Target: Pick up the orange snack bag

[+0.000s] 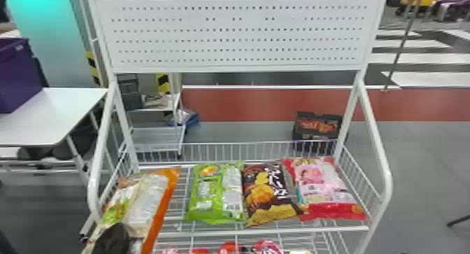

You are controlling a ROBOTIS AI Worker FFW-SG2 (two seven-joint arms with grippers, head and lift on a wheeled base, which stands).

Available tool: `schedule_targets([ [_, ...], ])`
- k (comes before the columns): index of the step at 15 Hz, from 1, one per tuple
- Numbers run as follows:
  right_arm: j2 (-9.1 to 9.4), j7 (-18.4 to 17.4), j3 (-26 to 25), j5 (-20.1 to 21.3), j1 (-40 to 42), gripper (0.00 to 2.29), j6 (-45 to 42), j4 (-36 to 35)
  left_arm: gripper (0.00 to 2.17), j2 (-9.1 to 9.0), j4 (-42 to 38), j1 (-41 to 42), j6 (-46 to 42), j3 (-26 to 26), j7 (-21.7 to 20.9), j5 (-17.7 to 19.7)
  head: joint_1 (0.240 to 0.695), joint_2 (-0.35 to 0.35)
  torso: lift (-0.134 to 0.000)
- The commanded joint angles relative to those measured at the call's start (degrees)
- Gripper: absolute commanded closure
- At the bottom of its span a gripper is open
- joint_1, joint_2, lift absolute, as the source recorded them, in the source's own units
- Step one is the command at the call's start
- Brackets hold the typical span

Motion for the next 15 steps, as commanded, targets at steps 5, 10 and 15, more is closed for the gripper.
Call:
schedule_targets([
  [5,0.00,0.00,0.35,0.00,-0.27,0.19,0.15,0.18,1.44,0.19,-0.78,7.94,-8.40,2.25,-0.70,-0.62,0.499,0.000,0.000],
  [10,0.09,0.00,0.27,-0.09,-0.10,0.19,-0.02,0.18,1.44,0.99,-1.84,12.68,-12.79,1.99,-1.58,-2.64,0.499,0.000,0.000],
  [15,0.00,0.00,0.27,-0.09,-0.10,0.19,-0.02,0.35,1.44,1.51,-2.28,14.62,-14.72,2.08,-1.84,-2.99,0.499,0.000,0.000],
])
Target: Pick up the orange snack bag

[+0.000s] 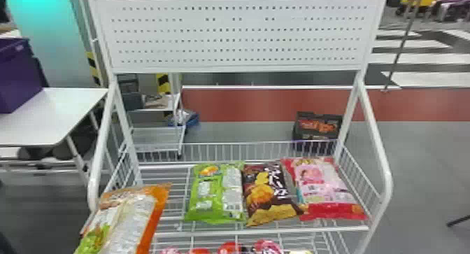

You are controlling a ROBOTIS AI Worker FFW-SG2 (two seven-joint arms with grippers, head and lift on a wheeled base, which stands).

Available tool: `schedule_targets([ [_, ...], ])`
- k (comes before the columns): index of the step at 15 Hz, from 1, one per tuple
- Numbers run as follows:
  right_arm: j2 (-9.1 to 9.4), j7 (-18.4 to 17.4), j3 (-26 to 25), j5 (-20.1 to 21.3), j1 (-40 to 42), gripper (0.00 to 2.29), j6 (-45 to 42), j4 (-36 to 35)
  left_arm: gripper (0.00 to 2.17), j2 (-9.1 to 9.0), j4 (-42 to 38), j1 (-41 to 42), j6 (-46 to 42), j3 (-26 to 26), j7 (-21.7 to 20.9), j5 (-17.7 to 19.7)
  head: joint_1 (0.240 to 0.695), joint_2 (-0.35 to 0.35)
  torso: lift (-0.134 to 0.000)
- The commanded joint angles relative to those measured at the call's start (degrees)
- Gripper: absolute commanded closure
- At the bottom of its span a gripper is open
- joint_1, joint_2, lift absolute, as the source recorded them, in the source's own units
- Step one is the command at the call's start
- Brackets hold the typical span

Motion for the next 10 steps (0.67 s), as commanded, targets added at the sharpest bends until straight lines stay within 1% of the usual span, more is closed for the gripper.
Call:
schedule_targets([
  [1,-0.08,0.00,0.00,-0.08,0.00,0.19,-0.18,0.05,1.44,0.11,-0.13,0.42,-0.34,0.12,0.00,-0.03,0.499,0.000,0.000],
  [10,-0.26,0.00,0.00,-0.08,0.35,0.19,-0.70,-0.04,1.44,0.11,0.05,0.42,-0.34,0.30,0.18,-0.38,0.499,0.000,0.000],
])
